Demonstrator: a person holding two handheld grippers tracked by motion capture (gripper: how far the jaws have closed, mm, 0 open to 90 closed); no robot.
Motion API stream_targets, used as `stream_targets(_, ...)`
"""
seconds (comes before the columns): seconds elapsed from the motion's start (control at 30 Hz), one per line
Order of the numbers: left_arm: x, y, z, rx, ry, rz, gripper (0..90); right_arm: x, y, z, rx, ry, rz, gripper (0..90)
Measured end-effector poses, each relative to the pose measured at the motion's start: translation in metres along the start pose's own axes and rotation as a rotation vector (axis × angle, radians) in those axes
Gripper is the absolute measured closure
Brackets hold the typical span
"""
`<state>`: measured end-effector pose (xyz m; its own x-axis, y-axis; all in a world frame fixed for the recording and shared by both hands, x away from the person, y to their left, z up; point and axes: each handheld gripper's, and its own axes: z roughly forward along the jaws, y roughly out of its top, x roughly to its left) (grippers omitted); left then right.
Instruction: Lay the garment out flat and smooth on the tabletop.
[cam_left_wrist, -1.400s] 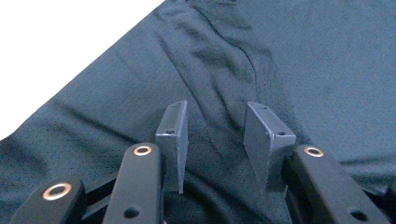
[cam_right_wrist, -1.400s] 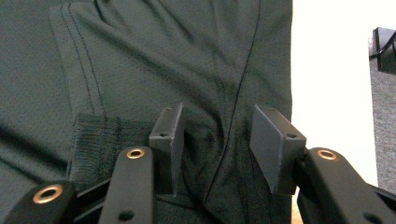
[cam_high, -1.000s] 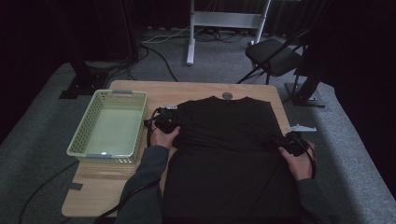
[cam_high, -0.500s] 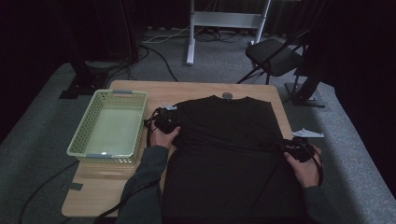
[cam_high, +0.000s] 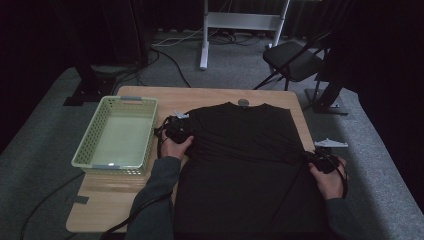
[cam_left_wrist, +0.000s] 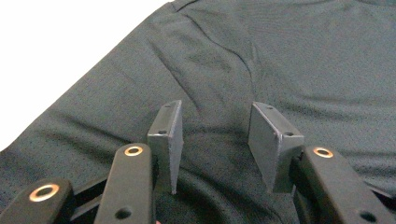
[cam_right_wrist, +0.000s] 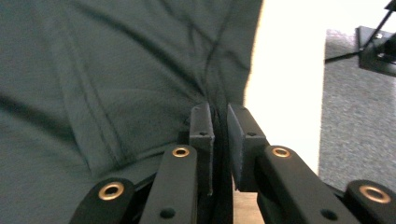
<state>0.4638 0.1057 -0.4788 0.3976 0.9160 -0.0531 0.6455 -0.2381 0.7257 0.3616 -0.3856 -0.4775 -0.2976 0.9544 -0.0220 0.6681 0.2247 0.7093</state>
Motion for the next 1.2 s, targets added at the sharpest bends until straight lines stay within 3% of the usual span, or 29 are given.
stream_targets(0.2, -0.002, 0.001, 0.001, -0.001, 0.013, -0.015, 56.0, -0.017, 0.000, -0.001, -0.013, -0.044, 0.045, 81.9)
stream_targets(0.57, -0.002, 0.000, 0.001, -0.011, 0.008, -0.017, 54.0, -0.037, 0.000, 0.000, -0.020, -0.064, 0.094, 82.2)
stream_targets(0.87, -0.004, -0.001, 0.002, -0.018, -0.003, -0.004, 48.2, -0.043, -0.004, -0.003, -0.019, -0.073, 0.129, 73.5)
stream_targets(1.07, -0.007, -0.002, -0.002, -0.010, -0.012, -0.013, 46.3, -0.043, -0.004, -0.014, -0.057, -0.087, 0.138, 69.9)
stream_targets(1.2, -0.011, -0.003, -0.008, -0.030, -0.023, -0.011, 45.9, -0.037, -0.004, -0.021, -0.083, -0.045, 0.135, 66.4)
